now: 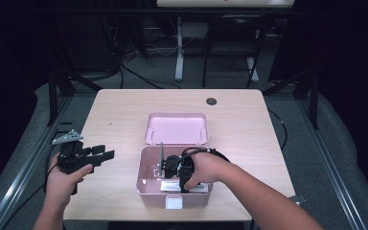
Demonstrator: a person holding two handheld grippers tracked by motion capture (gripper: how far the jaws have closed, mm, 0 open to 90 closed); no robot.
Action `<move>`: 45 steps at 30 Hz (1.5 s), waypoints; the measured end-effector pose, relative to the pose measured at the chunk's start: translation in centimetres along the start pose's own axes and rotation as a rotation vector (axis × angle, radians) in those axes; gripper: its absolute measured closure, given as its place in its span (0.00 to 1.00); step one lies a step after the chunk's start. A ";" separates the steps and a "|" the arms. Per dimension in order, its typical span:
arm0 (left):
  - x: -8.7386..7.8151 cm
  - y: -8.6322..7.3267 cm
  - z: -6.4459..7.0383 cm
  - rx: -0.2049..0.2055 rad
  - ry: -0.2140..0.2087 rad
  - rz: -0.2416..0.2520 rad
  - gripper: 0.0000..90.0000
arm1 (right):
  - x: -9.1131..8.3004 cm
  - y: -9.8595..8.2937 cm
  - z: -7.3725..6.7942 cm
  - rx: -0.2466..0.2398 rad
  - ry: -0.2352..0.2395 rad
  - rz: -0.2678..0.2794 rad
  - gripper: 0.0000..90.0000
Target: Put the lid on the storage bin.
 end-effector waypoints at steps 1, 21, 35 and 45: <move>0.0 0.0 0.0 0.001 0.000 0.000 0.51 | 0.0 0.0 0.0 0.002 0.000 -0.003 0.68; 0.1 0.0 0.0 -0.001 0.004 0.004 0.51 | -1.1 -0.2 -0.1 -0.072 -0.007 0.030 0.80; 0.2 0.0 0.0 -0.002 0.003 0.003 0.51 | -1.0 -0.1 0.1 -0.033 -0.010 0.043 0.58; 0.1 -0.1 -0.1 -0.004 0.004 0.003 0.51 | 0.0 -0.3 -0.2 -0.066 -0.007 0.015 0.68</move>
Point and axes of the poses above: each handheld gripper's, and its own axes: x roughly forward along the jaws, y roughly out of its top, z roughly to its right, the point moved 9 cm from there along x, roughly forward along the jaws, and after that the axes turned 12 degrees about x, right-handed, at the moved point
